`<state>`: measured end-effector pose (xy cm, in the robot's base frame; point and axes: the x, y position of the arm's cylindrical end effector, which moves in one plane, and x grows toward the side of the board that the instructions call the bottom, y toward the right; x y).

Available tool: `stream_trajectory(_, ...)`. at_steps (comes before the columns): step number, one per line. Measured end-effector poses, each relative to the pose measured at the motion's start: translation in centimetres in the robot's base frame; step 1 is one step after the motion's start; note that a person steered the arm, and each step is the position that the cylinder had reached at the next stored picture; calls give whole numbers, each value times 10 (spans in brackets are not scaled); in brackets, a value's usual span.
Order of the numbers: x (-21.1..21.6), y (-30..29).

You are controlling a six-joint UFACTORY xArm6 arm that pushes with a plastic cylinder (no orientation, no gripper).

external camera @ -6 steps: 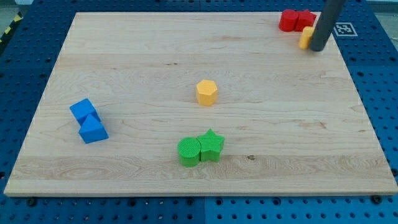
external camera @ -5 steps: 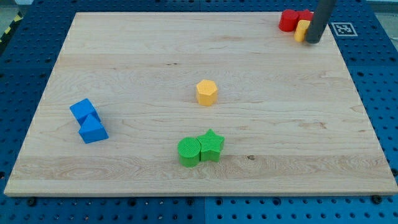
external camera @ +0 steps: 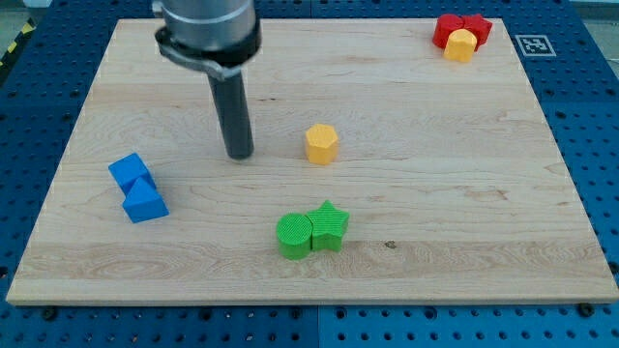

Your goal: Push the yellow hexagon diagonally top right to the green star

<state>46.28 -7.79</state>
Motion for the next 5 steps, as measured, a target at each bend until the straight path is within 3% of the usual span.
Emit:
stream_trajectory(2, 1, 31)
stream_trajectory(5, -23, 162)
